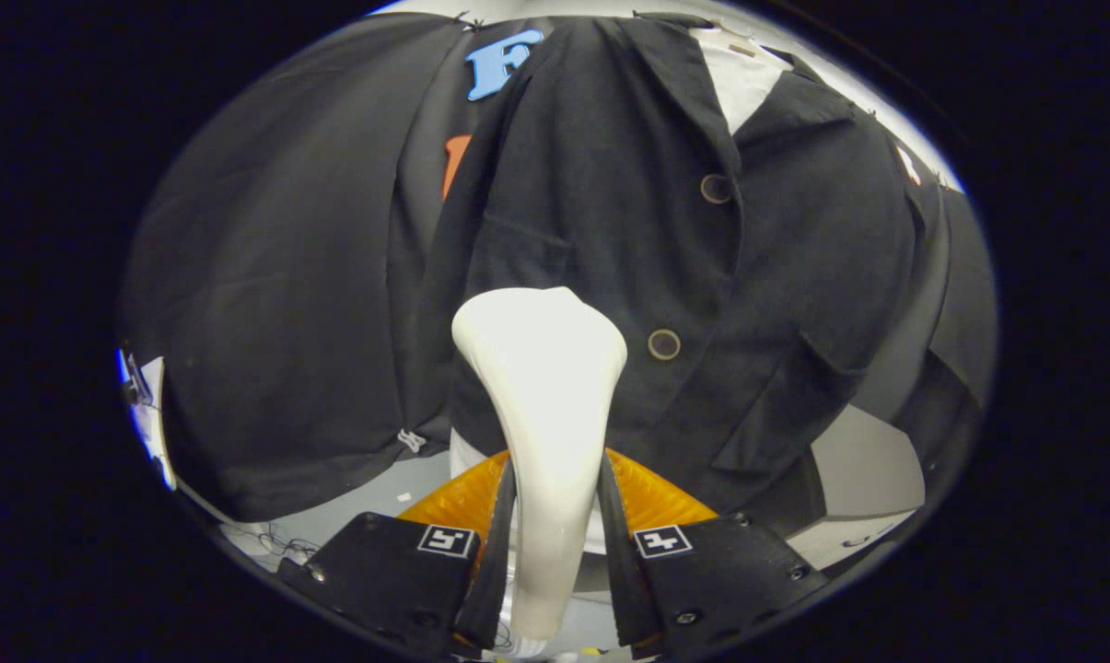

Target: Iron the clothes twice with a garment steamer, once on the left side and once on the right side.

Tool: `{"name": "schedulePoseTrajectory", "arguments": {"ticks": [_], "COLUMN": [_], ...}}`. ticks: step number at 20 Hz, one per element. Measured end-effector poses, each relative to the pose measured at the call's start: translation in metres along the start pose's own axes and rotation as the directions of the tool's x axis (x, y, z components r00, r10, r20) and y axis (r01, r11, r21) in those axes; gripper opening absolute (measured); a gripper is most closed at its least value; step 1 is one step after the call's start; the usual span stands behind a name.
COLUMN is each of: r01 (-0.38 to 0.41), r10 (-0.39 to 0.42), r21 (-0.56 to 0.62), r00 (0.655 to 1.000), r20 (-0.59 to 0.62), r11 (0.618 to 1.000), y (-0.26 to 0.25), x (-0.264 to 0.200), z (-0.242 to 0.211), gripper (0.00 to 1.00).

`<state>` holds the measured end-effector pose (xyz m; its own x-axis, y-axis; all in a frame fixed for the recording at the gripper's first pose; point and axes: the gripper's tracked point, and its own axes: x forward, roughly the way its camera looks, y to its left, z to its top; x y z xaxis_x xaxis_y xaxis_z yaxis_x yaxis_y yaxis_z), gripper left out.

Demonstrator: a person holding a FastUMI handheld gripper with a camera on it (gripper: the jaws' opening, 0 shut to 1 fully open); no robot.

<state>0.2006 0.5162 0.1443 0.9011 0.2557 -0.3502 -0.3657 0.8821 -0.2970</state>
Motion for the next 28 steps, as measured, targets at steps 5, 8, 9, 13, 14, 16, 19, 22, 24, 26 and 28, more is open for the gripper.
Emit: {"name": "schedulePoseTrajectory", "arguments": {"ticks": [5,8,9,13,14,16,19,22,24,26,28], "r01": [-0.024,-0.033,-0.035,-0.052,-0.054,-0.06,-0.069,-0.08,-0.089,-0.096,-0.094], "r10": [0.024,0.034,0.036,0.053,0.055,0.062,0.072,0.086,0.097,0.106,0.105], "r21": [0.013,0.013,0.008,0.011,0.015,0.021,0.026,0.046,0.068,0.099,0.142], "r00": [0.997,0.994,0.994,0.988,0.988,0.986,0.984,0.985,0.987,0.989,0.992], "r20": [-0.07,-0.101,-0.107,-0.143,-0.146,-0.155,-0.163,-0.146,-0.126,-0.101,-0.073], "r11": [1.0,0.999,0.999,0.999,0.998,0.998,0.997,0.996,0.994,0.99,0.985], "y": [0.014,0.018,0.017,0.025,0.026,0.027,0.025,0.012,-0.005,-0.027,-0.059], "x": [0.02,0.026,0.029,0.039,0.041,0.041,0.032,0.006,-0.017,-0.045,-0.076], "z": [-0.04,-0.06,-0.063,-0.077,-0.078,-0.084,-0.089,-0.091,-0.091,-0.097,-0.104], "gripper": [0.49,0.49,0.49,0.49,0.49,0.49,0.49,0.49,0.49,0.49,0.49]}}
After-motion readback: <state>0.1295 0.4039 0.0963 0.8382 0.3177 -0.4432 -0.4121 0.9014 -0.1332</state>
